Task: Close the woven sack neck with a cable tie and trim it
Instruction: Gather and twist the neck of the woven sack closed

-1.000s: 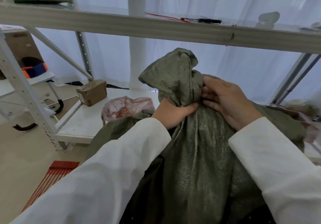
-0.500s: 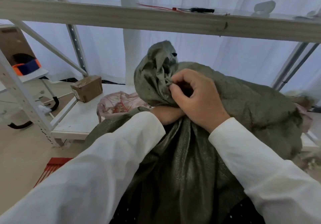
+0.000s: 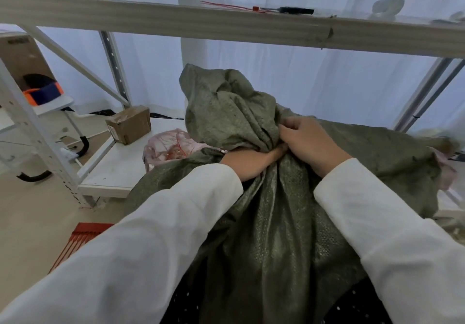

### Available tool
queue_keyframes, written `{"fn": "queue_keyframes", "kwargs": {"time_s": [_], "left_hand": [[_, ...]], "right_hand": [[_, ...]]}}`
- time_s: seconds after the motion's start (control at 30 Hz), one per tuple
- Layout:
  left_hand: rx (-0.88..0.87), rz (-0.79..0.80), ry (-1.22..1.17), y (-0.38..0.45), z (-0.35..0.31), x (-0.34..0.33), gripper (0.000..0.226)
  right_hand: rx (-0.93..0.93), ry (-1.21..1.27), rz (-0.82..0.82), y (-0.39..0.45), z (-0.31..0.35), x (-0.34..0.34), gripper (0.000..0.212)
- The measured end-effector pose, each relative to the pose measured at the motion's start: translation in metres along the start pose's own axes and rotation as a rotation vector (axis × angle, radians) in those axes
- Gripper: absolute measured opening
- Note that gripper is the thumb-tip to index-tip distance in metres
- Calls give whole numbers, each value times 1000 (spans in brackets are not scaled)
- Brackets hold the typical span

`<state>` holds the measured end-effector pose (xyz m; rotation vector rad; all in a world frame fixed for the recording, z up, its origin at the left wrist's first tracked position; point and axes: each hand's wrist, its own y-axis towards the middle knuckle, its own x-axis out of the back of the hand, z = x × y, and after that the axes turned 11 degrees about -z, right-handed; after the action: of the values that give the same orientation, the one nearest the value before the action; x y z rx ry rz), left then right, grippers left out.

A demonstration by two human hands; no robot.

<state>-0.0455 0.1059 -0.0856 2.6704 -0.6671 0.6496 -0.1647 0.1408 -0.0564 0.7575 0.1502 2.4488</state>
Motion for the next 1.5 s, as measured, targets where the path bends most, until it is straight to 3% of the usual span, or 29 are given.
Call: {"fn": "queue_keyframes", "kwargs": {"time_s": [0.1,0.17,0.27,0.33,0.47,0.57,0.6,0.67,0.7,0.77,0.8,0.87,0.97,1.07,1.2,1.27,1.37,1.5], "left_hand": [[48,63,-97,-1,-5,0,53],[39,65,-184,1,-5,1,35],[6,100,-201,5,-4,3,32],[3,82,-183,7,-1,2,34],[79,32,-36,1,-4,3,52],[10,-16,67,-1,-2,5,54],[-50,-28,158,-2,0,5,54],[-7,-71,313,-5,0,3,51],[-32,-214,357,-7,-6,3,47],[-197,-210,511,-5,-8,-4,43],[-158,-122,504,-1,-4,-10,43],[2,-4,442,0,-4,-10,48],[-127,-4,332,2,-2,-7,61],[-86,3,230,3,1,-12,74],[13,19,-265,2,-5,-13,61],[-8,28,-366,0,-8,-8,55],[-75,6,-222,-1,-8,-2,56],[-101,17,-27,2,-6,-6,54]], "right_hand": [[33,123,-209,-1,6,-4,18],[145,148,-261,-6,13,-7,15],[372,67,-220,-14,18,-9,9],[420,47,-161,-12,17,-6,8],[205,257,-11,-4,17,5,9],[-41,490,-101,1,15,17,18],[-122,462,-128,3,13,21,26],[-243,241,-104,1,10,24,52],[-247,46,-55,0,6,21,61],[-157,-331,51,-2,1,13,49],[-123,-369,74,-2,0,8,40],[-125,-118,102,-3,-1,4,30],[-159,212,-7,-6,1,5,23],[-152,376,-177,-6,9,1,20],[54,457,-383,-8,21,-3,20],[193,471,-340,-15,26,-6,15],[362,405,-148,-23,28,-12,13],[373,442,68,-24,33,-3,13]]}}
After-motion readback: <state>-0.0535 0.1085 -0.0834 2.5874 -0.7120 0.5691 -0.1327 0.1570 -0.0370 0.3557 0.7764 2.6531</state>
